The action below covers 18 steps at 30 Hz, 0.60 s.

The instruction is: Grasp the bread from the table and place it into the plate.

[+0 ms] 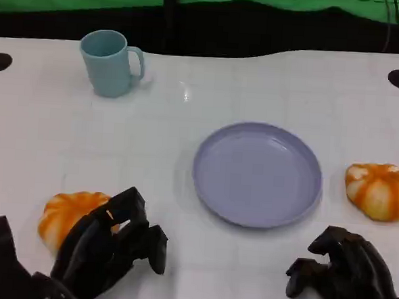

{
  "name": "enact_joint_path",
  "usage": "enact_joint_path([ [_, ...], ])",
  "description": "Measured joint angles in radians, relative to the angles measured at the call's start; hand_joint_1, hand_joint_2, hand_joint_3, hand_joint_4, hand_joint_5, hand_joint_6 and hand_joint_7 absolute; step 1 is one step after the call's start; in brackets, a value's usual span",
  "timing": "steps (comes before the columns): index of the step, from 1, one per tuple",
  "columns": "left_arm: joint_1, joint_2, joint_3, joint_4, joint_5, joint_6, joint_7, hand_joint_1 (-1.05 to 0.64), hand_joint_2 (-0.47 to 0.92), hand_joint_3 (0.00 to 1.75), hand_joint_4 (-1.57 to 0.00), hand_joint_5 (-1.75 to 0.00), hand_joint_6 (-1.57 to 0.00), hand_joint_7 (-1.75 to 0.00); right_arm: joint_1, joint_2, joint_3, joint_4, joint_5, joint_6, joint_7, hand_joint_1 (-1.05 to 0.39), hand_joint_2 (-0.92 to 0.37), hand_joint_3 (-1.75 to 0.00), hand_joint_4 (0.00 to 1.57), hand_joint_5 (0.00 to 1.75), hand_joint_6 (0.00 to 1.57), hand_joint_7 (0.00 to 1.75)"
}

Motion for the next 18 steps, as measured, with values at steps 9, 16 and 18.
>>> enact_joint_path([
  [9,0.002,0.028,-0.008,-0.039,0.096,-0.184,0.004,-0.62,0.92,0.25,-0.53,-1.61,-0.65,-0.81,0.000,0.000,0.001,-0.002,0.000,0.000,0.000,-1.04,-0.72,0.00,1.57,0.71,1.57,0.34],
  [16,0.002,0.106,-0.026,-0.076,0.229,-0.261,0.039,-0.61,0.92,0.18,-0.41,-1.24,-0.50,-0.40,0.000,0.001,0.001,-0.003,0.000,0.000,0.000,-1.04,-0.72,0.00,1.57,0.75,1.57,0.36],
  [18,-0.004,0.150,-0.026,-0.102,0.269,-0.301,0.059,-0.61,0.92,0.18,-0.41,-1.22,-0.50,-0.39,0.000,0.001,0.000,-0.004,0.000,0.000,0.000,-1.04,-0.72,0.00,1.57,0.75,1.57,0.36],
])
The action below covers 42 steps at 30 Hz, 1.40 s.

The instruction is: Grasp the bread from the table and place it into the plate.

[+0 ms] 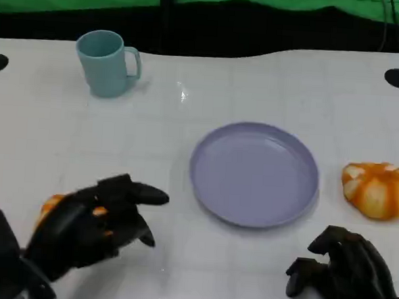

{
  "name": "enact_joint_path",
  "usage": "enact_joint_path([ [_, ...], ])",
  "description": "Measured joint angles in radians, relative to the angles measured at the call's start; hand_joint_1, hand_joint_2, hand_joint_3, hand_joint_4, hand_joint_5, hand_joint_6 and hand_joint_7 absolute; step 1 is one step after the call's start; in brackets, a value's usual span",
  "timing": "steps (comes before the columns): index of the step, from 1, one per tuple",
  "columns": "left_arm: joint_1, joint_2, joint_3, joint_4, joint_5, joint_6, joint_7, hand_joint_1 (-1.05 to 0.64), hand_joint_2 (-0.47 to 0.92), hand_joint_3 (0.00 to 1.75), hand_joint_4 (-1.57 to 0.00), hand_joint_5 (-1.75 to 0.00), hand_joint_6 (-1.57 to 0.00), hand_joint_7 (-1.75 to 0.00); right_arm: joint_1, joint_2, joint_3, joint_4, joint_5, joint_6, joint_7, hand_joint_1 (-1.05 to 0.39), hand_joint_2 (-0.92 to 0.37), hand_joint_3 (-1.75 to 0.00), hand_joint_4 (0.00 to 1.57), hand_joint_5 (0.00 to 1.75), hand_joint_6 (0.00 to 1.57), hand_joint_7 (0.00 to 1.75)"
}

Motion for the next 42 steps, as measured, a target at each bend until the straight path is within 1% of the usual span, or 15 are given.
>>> enact_joint_path([
  [2,0.000,0.008,-0.006,-0.007,0.004,-0.011,0.009,-0.62,0.92,0.16,-0.37,-1.18,-0.47,-0.34,0.000,0.000,0.001,0.000,0.000,0.000,0.000,-1.04,-0.72,0.00,1.57,0.75,1.57,0.36],
  [4,0.007,0.018,-0.022,-0.026,0.044,-0.007,0.026,-0.63,0.92,0.09,-0.26,-1.00,-0.39,-0.19,0.000,0.002,0.002,-0.003,0.000,0.000,0.000,-1.04,-0.72,0.00,1.57,0.74,1.57,0.36],
  [5,0.012,0.048,-0.035,-0.066,0.107,0.004,0.042,-0.64,0.92,0.07,-0.24,-0.95,-0.37,-0.14,0.000,0.002,0.002,-0.005,0.000,0.000,0.000,-1.04,-0.73,0.00,1.57,0.74,1.57,0.36],
  [8,0.014,0.150,-0.042,-0.182,0.229,0.033,0.092,-0.64,0.92,0.06,-0.23,-0.92,-0.37,-0.11,0.001,0.000,0.001,-0.008,0.000,0.000,0.001,-1.04,-0.73,0.00,1.57,0.74,1.57,0.36],
  [12,0.019,0.168,-0.064,-0.215,0.241,0.059,0.120,-0.64,0.92,0.06,-0.23,-0.91,-0.37,-0.10,0.001,0.000,0.002,-0.009,0.000,0.000,0.001,-1.04,-0.73,0.00,1.57,0.73,1.57,0.36],
  [13,0.023,0.168,-0.069,-0.215,0.241,0.064,0.123,-0.70,0.92,0.08,-0.23,-0.68,-0.33,-0.05,0.001,0.000,0.002,-0.009,0.000,0.000,0.001,-1.04,-0.73,0.00,1.57,0.73,1.57,0.36],
  [14,0.033,0.179,-0.075,-0.233,0.288,0.067,0.138,-0.72,0.92,0.09,-0.24,-0.57,-0.31,-0.03,0.001,0.000,0.003,-0.010,0.000,0.000,0.001,-1.04,-0.73,0.00,1.57,0.74,1.57,0.36],
  [18,0.053,0.320,-0.093,-0.386,0.579,0.072,0.206,-0.76,0.92,0.08,-0.26,-0.39,-0.28,0.00,0.001,0.000,0.002,-0.015,0.000,0.001,-0.001,-1.02,-0.72,0.00,1.57,0.72,1.57,0.35],
  [21,0.073,0.378,-0.106,-0.514,0.760,0.122,0.226,-0.77,0.92,0.08,-0.26,-0.35,-0.27,0.00,0.001,0.000,0.001,-0.016,0.001,0.006,-0.001,-1.02,-0.71,0.00,1.57,0.71,1.57,0.35],
  [23,0.081,0.385,-0.115,-0.541,0.803,0.148,0.231,-0.77,0.92,0.08,-0.27,-0.35,-0.27,0.00,0.002,0.000,0.001,-0.016,0.002,0.010,-0.001,-1.02,-0.71,0.00,1.57,0.71,1.57,0.35],
  [24,0.083,0.385,-0.119,-0.547,0.813,0.158,0.232,-0.76,0.92,0.05,-0.29,-0.28,-0.25,0.00,0.002,0.000,0.001,-0.016,0.002,0.011,-0.001,-1.03,-0.72,0.00,1.57,0.71,1.57,0.35],
  [27,0.103,0.404,-0.145,-0.630,0.957,0.234,0.224,-0.74,0.91,0.01,-0.32,-0.17,-0.24,0.00,0.002,0.000,0.001,-0.020,0.002,0.012,-0.001,-1.03,-0.72,0.00,1.57,0.71,1.57,0.35],
  [30,0.107,0.412,-0.169,-0.684,1.072,0.296,0.208,-0.73,0.91,0.00,-0.32,-0.13,-0.24,0.00,0.002,0.000,0.001,-0.024,0.002,0.012,-0.004,-1.02,-0.71,0.00,1.57,0.72,1.57,0.35],
  [36,0.108,0.413,-0.215,-0.705,1.200,0.363,0.188,-0.71,0.89,0.00,-0.32,-0.09,-0.24,-0.01,0.002,0.000,0.001,-0.026,0.004,0.019,-0.008,-1.02,-0.72,0.00,1.57,0.72,1.57,0.35],
  [42,0.089,0.412,-0.252,-0.689,1.267,0.390,0.178,-0.71,0.89,0.00,-0.33,-0.06,-0.24,0.00,0.003,0.000,0.000,-0.025,0.004,0.019,-0.008,-1.02,-0.71,0.00,1.57,0.72,1.57,0.35],
])
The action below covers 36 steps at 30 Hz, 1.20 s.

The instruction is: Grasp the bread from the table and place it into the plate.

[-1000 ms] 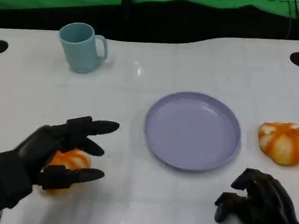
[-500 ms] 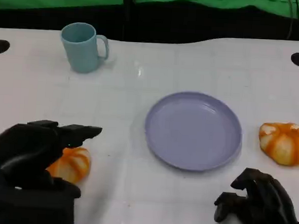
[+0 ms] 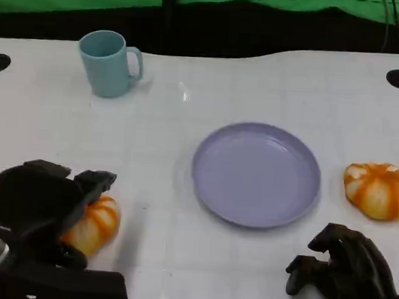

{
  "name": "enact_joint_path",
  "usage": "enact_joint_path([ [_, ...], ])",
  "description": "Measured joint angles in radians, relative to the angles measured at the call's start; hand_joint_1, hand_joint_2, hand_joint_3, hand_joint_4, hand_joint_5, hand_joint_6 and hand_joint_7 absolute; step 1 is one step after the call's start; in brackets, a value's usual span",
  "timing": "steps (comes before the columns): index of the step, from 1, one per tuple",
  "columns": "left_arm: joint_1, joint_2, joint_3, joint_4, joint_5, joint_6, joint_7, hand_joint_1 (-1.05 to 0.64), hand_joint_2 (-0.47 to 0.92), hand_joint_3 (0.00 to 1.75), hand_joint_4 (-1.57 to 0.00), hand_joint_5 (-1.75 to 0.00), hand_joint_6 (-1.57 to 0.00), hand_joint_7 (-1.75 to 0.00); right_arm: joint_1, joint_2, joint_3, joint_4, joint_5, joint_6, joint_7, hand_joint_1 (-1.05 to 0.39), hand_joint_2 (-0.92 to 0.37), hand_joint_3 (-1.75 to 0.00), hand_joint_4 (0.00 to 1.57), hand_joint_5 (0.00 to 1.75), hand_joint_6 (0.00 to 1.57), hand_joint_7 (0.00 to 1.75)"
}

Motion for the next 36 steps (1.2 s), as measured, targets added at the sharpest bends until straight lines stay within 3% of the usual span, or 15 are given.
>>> enact_joint_path([
  [15,-0.174,-0.036,-0.148,0.332,0.085,0.046,0.047,-0.73,0.87,0.00,-0.38,-0.04,-0.24,0.00,0.000,0.000,0.001,0.006,-0.001,-0.003,0.002,-1.04,-0.72,0.00,1.57,0.72,1.57,0.36],
  [30,-0.333,-0.063,-0.261,0.689,0.023,0.032,0.153,-0.68,0.87,0.01,-0.40,-0.03,-0.27,-0.01,0.004,0.001,0.003,-0.004,-0.002,0.001,-0.008,-1.04,-0.72,0.00,1.57,0.72,1.57,0.37],
  [31,-0.338,-0.063,-0.266,0.703,0.014,0.029,0.162,-0.61,0.90,0.02,-0.53,-0.12,-0.31,-0.02,0.005,0.001,0.003,-0.005,-0.002,0.001,-0.008,-1.04,-0.72,-0.01,1.57,0.72,1.57,0.37],
  [33,-0.349,-0.065,-0.271,0.733,-0.015,0.013,0.188,-0.52,0.92,0.05,-0.48,-0.63,-0.37,0.00,0.007,0.000,0.004,-0.006,-0.002,0.001,-0.008,-1.04,-0.73,-0.01,1.57,0.73,1.57,0.37],
  [34,-0.353,-0.065,-0.271,0.748,-0.027,0.006,0.205,-0.51,0.92,0.05,-0.45,-0.75,-0.38,0.00,0.007,0.000,0.005,-0.006,-0.003,0.000,-0.008,-1.04,-0.73,-0.01,1.57,0.73,1.57,0.37],
  [35,-0.357,-0.065,-0.274,0.760,-0.034,-0.001,0.220,-0.42,0.92,0.12,-0.50,-1.08,-0.50,-0.02,0.008,0.001,0.006,-0.006,-0.004,0.000,-0.008,-1.03,-0.72,-0.01,1.57,0.72,1.57,0.36],
  [36,-0.362,-0.065,-0.275,0.775,-0.050,-0.013,0.242,-0.38,0.92,0.25,-0.56,-1.18,-0.65,-0.05,0.008,0.001,0.006,-0.006,-0.004,0.000,-0.008,-1.03,-0.72,0.00,1.57,0.72,1.57,0.36],
])
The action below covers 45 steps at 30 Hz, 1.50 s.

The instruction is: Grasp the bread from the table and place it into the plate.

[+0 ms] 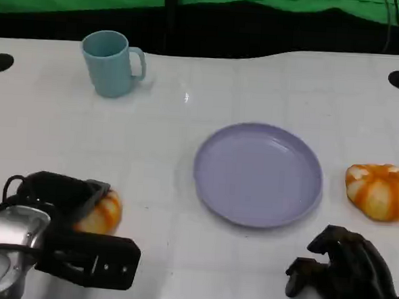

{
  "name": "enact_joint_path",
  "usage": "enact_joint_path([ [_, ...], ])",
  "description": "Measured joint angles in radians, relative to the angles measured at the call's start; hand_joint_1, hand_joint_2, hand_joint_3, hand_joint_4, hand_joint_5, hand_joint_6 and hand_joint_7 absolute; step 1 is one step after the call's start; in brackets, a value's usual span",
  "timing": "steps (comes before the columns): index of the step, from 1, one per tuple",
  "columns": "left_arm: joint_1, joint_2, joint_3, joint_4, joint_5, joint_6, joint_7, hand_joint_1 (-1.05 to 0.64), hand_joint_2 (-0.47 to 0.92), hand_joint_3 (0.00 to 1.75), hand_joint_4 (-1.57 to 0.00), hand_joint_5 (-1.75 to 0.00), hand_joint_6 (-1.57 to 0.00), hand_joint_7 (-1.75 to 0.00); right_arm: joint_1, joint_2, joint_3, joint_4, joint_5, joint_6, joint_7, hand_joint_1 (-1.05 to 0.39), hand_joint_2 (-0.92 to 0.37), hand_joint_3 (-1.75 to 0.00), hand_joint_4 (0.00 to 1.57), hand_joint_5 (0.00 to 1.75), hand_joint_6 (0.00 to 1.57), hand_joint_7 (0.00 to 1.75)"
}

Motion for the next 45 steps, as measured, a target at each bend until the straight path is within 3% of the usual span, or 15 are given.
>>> enact_joint_path([
  [3,-0.015,0.002,0.008,0.080,-0.053,-0.081,0.117,-0.32,0.92,0.48,-0.66,-1.25,-0.96,-0.09,0.003,0.000,-0.001,-0.003,0.001,0.001,-0.001,-1.03,-0.72,0.00,1.57,0.73,1.57,0.37],
  [5,-0.034,0.003,0.009,0.129,-0.082,-0.117,0.161,-0.32,0.92,0.35,-0.62,-1.57,-1.11,-0.10,0.003,0.000,-0.001,-0.004,0.001,0.002,-0.001,-1.03,-0.72,0.00,1.57,0.73,1.57,0.37],
  [10,-0.070,-0.002,-0.004,0.221,-0.108,-0.155,0.257,-0.31,0.92,0.38,-0.60,-1.72,-1.17,-0.12,0.003,0.000,-0.002,-0.002,0.003,0.002,0.000,-1.03,-0.71,0.00,1.57,0.72,1.57,0.36],
  [11,-0.073,-0.003,-0.005,0.234,-0.116,-0.165,0.277,-0.30,0.92,0.39,-0.63,-1.73,-1.03,-0.51,0.003,0.000,-0.002,-0.002,0.003,0.002,0.000,-1.03,-0.72,0.00,1.57,0.72,1.57,0.36],
  [13,-0.074,-0.004,-0.005,0.264,-0.134,-0.193,0.329,-0.29,0.92,0.39,-0.66,-1.74,-0.81,-1.01,0.003,0.000,-0.002,-0.002,0.003,0.002,0.001,-1.02,-0.72,0.00,1.57,0.72,1.57,0.36],
  [19,-0.075,-0.008,-0.013,0.327,-0.154,-0.250,0.466,-0.28,0.92,0.34,-0.67,-1.75,-0.75,-1.06,0.002,0.000,-0.003,0.004,0.004,0.002,0.011,-1.00,-0.72,0.00,1.57,0.71,1.57,0.34],
  [20,-0.076,-0.008,-0.015,0.332,-0.155,-0.254,0.474,-0.23,0.84,0.48,-0.70,-1.75,-0.64,-1.39,0.001,0.000,-0.003,0.005,0.004,0.002,0.011,-1.01,-0.72,0.00,1.57,0.71,1.57,0.34],
  [23,-0.067,-0.013,-0.012,0.350,-0.165,-0.304,0.584,-0.20,0.60,0.92,-0.73,-1.75,-0.55,-1.70,0.000,-0.001,-0.004,0.006,0.004,0.001,0.012,-1.02,-0.72,0.00,1.57,0.71,1.57,0.35],
  [26,-0.053,-0.023,-0.006,0.364,-0.177,-0.369,0.687,-0.22,0.55,1.11,-0.74,-1.75,-0.52,-1.74,-0.003,-0.001,-0.004,0.006,0.004,0.001,0.011,-1.02,-0.71,0.00,1.57,0.71,1.57,0.35],
  [30,-0.043,-0.025,0.019,0.358,-0.216,-0.421,0.740,-0.23,0.55,1.17,-0.73,-1.75,-0.52,-1.75,-0.004,-0.001,-0.005,0.006,0.004,0.001,0.011,-1.03,-0.71,0.00,1.57,0.71,1.57,0.34],
  [45,-0.028,-0.068,0.087,0.178,-0.351,-0.413,0.603,-0.17,0.53,0.97,-0.70,-1.75,-0.51,-1.75,-0.011,-0.002,-0.007,0.022,0.003,0.001,0.011,-1.04,-0.73,-0.01,1.57,0.74,1.57,0.38],
])
